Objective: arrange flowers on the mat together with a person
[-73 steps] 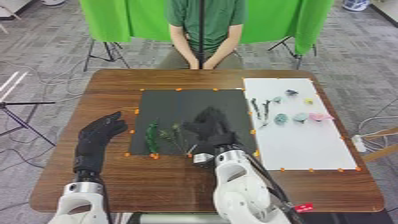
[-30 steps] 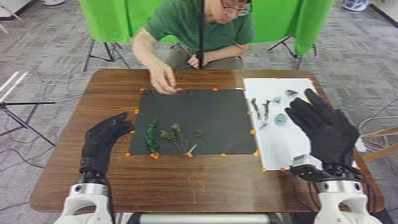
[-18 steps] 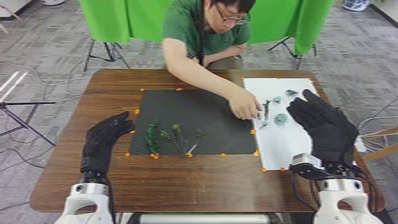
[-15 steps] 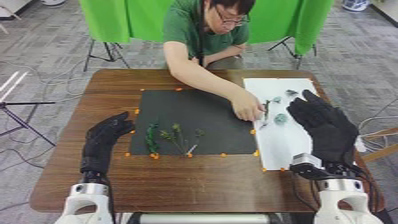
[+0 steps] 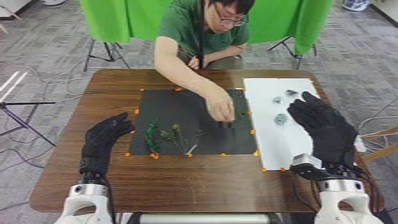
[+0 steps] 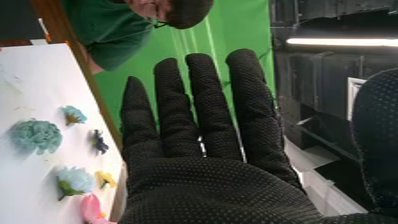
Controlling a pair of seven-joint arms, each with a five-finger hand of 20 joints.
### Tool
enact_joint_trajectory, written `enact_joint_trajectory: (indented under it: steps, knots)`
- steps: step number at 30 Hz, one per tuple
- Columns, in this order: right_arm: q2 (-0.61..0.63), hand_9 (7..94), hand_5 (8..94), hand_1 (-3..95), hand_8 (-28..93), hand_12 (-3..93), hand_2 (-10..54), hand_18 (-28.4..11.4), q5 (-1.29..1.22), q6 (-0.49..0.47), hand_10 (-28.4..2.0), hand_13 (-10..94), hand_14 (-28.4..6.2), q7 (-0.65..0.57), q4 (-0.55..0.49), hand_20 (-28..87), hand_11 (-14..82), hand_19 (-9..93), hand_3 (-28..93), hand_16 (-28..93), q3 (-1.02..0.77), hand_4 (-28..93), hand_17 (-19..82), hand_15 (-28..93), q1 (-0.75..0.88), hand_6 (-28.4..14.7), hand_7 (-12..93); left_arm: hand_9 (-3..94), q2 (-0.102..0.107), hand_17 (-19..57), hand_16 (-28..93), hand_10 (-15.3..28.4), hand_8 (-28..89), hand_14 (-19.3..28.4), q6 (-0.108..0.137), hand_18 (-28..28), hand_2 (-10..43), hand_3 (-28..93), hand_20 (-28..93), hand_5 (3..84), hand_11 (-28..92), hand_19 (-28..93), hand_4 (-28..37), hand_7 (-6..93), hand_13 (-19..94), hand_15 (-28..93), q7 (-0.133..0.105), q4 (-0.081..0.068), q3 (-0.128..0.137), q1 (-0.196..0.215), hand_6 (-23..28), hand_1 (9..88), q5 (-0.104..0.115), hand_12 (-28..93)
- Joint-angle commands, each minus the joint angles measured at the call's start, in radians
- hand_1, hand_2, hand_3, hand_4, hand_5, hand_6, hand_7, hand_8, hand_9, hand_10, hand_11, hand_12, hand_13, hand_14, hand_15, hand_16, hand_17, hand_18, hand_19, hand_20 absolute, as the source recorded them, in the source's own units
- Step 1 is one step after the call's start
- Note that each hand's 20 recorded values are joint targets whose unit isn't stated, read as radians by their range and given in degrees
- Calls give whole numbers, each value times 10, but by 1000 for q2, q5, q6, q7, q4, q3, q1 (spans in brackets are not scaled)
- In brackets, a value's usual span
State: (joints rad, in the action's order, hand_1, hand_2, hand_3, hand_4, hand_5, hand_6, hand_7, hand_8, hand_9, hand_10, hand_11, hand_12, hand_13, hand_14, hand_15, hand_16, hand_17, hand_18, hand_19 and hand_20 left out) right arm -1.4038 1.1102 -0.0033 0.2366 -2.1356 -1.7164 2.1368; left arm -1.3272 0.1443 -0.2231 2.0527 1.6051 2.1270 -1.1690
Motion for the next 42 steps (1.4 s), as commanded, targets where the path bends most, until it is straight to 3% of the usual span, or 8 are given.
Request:
enact_joint_trajectory:
  steps: [1,32,36,38,40,42]
  knots:
    - [-8,498,519,114,-76,165,-7,-146,11,40,-146,364,-129,1,-12,307,65,70,786,212,13,-159,209,108,19,-3,128,520,-5,100,-13,145,-67,197,-4,161,-2,635,223,522,242,228,-166,184,420,314,5,-4,4,5,45,325,9,138]
    - [17,498,523,141,-79,175,-25,-136,84,69,-145,381,-130,-12,-14,341,67,92,782,208,21,-160,222,123,-8,-4,136,520,-3,100,-13,145,-67,197,-1,160,-1,633,223,521,241,224,-166,183,419,315,11,-3,7,3,44,326,16,137]
    - [69,536,540,177,-81,188,-11,-136,305,257,-148,462,-138,-159,-45,412,75,252,756,226,55,-160,243,141,-61,-9,150,520,1,100,-13,145,-67,197,2,160,0,632,224,521,241,224,-166,184,419,314,12,-2,9,3,44,326,17,137]
    - [93,554,549,209,-79,190,-16,-143,596,212,-151,511,-142,-295,-55,434,86,330,736,229,35,-158,252,151,-96,-13,153,520,1,100,-13,145,-67,197,2,160,-1,633,224,521,241,225,-165,184,419,314,13,-2,9,2,44,325,16,137]
    - [133,571,555,249,-77,188,-53,-157,851,240,-152,565,-142,-383,-50,444,94,426,725,229,60,-153,265,163,-138,-16,153,520,1,99,-13,145,-67,196,0,160,-1,633,224,521,241,225,-166,183,419,314,13,-2,7,0,45,326,14,137]
    - [166,604,572,279,-79,185,-87,-163,1012,193,-146,621,-136,-447,-43,437,106,491,728,229,70,-155,289,193,-181,-14,156,520,2,99,-13,144,-67,196,1,160,0,633,224,520,241,226,-166,183,419,314,15,-1,8,2,45,326,13,137]
